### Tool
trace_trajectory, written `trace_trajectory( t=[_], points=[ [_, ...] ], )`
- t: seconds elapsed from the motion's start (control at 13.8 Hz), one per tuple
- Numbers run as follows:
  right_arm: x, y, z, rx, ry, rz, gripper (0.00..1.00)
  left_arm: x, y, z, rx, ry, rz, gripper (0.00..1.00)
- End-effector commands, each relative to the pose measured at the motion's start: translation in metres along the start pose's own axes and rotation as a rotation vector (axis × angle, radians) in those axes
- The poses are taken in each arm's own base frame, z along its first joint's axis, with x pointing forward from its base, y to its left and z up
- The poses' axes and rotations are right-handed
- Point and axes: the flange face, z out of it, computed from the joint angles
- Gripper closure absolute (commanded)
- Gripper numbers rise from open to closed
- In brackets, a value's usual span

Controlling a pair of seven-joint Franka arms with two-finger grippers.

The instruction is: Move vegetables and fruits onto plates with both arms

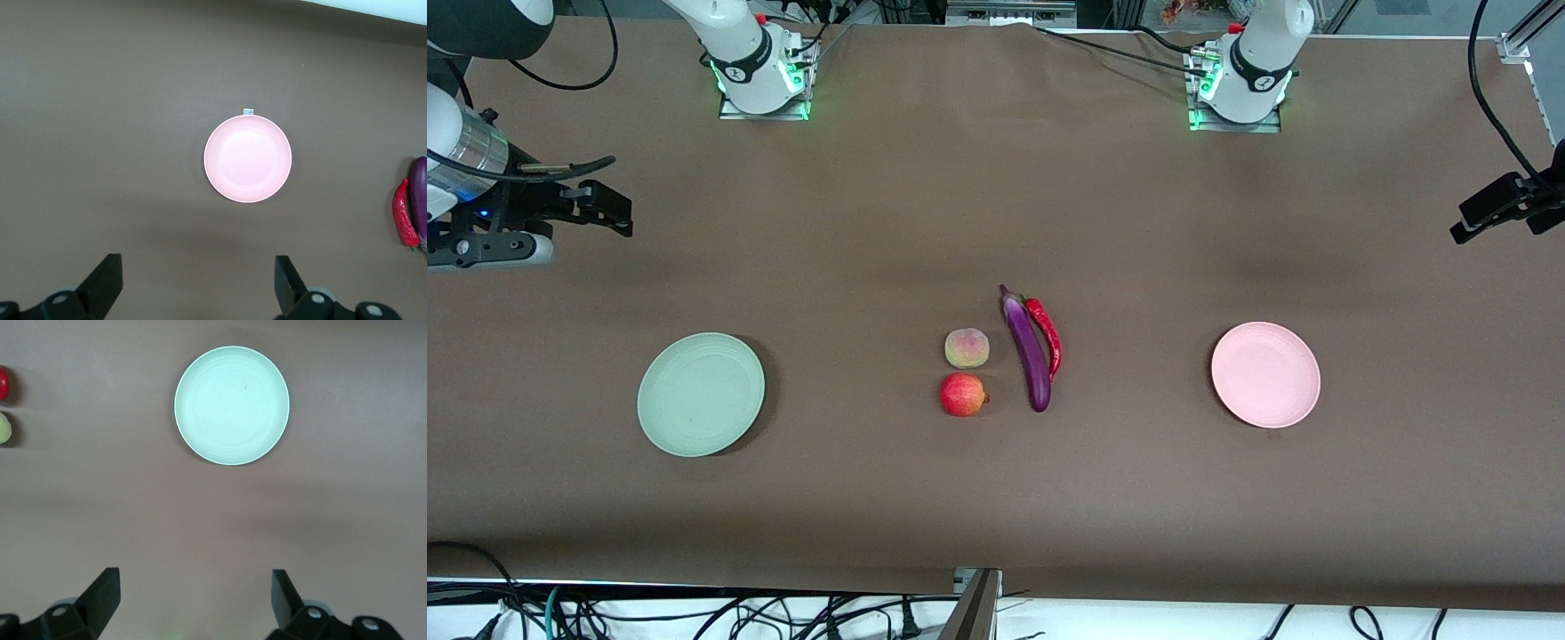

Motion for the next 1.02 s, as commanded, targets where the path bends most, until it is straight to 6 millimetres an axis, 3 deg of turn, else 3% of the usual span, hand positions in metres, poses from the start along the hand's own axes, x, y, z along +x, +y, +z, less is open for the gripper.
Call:
trace_trajectory(
  t=[0.0, 0.94],
  points=[
    [0.0017, 0.0012, -0.0061, -0.011, 0.01, -0.008, 0.0, 0.0016, -0.0014, -0.0049, -0.014, -0.013, 0.011, 0.0],
    [0.002, 0.0023, -0.0063, -0.012, 0.013, -0.009, 0.0, 0.0046, -0.0003, 0.0004, -0.015, -0.02, 0.009, 0.0]
  ],
)
